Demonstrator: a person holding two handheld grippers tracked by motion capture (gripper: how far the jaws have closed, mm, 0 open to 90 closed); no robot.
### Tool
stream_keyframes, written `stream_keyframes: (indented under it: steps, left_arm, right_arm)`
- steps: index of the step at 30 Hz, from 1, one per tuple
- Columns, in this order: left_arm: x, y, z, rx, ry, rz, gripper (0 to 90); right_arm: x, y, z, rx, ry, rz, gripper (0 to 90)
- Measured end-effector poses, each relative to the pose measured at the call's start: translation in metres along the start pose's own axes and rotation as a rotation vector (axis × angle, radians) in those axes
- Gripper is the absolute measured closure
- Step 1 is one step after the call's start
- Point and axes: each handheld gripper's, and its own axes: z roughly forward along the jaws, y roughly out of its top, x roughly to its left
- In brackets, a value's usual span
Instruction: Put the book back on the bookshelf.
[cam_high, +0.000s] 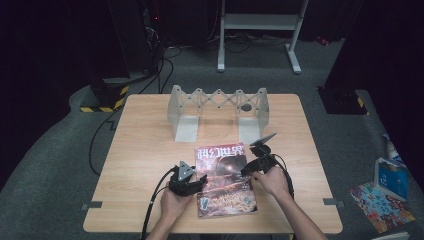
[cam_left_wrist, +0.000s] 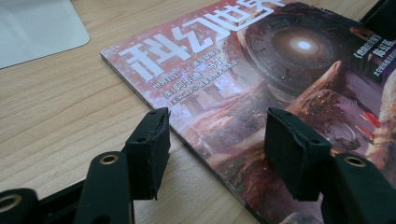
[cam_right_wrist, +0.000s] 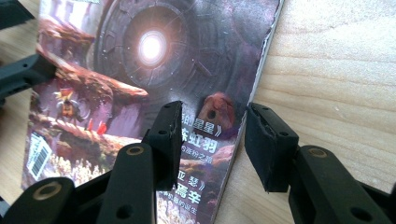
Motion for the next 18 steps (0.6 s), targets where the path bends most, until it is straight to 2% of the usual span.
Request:
stream_keyframes:
  steps: [6, 10, 12, 13, 16, 18]
  left_arm:
    - [0.0, 0.0, 0.001, -0.004, -0.007, 0.007, 41.7]
    - [-0.001, 0.001, 0.001, -0.006, -0.008, 0.011, 42.0]
    - [-0.001, 0.001, 0.001, -0.006, -0.006, 0.017, 42.0]
    - [-0.001, 0.001, 0.001, -0.007, -0.006, 0.015, 42.0]
    - [-0.001, 0.001, 0.001, -0.006, -0.005, 0.017, 42.1]
    - [-0.001, 0.001, 0.001, -0.007, -0.005, 0.017, 42.1]
  right_arm:
    - [-0.006, -0.004, -0.006, -0.041, 0.07, 0.031, 57.4]
    - [-0.007, -0.007, -0.011, -0.067, 0.097, 0.02, 59.3]
    - [-0.007, -0.01, -0.013, -0.097, 0.191, 0.012, 60.4]
    - [-0.002, -0.01, -0.012, -0.098, 0.19, 0.0, 60.4]
    - [0.014, -0.01, -0.006, -0.082, 0.117, -0.082, 59.3]
    - [0.017, -0.01, -0.005, -0.08, 0.11, -0.095, 59.3]
